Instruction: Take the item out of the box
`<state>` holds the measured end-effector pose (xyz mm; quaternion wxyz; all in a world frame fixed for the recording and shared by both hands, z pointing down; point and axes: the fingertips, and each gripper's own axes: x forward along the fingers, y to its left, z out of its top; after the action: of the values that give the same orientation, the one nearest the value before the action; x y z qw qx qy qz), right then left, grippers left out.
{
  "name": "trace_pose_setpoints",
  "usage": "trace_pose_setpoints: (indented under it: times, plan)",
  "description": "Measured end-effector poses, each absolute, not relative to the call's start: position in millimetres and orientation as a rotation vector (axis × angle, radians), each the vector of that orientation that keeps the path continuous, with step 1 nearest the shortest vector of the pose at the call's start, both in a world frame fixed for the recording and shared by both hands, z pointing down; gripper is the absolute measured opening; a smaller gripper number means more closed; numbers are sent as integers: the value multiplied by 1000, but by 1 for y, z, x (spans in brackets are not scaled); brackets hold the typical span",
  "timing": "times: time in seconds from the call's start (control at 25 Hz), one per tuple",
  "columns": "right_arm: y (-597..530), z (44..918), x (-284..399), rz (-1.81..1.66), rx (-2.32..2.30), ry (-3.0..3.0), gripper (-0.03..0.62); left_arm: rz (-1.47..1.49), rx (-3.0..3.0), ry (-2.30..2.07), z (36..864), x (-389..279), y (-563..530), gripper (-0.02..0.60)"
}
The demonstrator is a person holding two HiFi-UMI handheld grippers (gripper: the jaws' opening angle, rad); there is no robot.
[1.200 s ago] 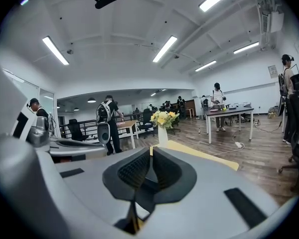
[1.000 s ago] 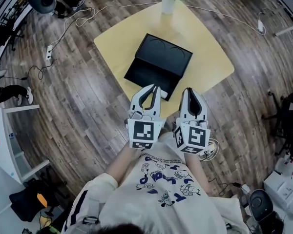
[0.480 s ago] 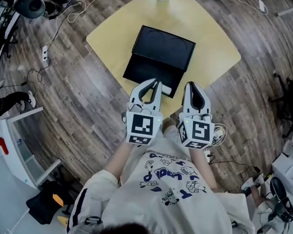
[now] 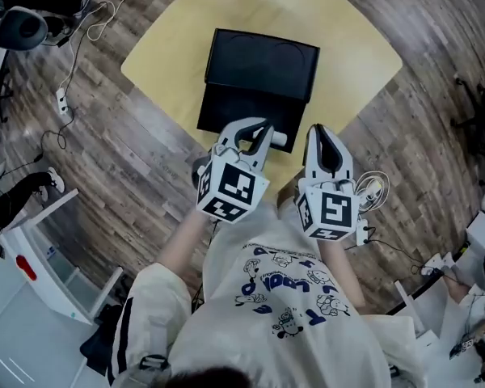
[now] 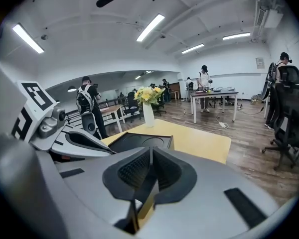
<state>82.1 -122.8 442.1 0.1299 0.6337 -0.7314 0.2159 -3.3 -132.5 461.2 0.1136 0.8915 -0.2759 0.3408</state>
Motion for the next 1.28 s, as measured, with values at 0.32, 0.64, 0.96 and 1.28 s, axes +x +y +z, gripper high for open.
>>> trace_pose_setpoints:
  times: [0.32,0.64,0.96,1.28]
  plan:
    - [-109,462,88,703,1901,-2010,37,1100,2649,-520,485,6,-132,26]
    - [-102,473,91,750,1940,-1934,37,1254,2666,-208,506,10,-124,26]
    - [-94,481,93,781,1966,-1891,37,1431,2614,148,534,8,-99,96]
    - [-85,487,93,818,1987,-1856,37,1584,2474,505,558,6,-85,138]
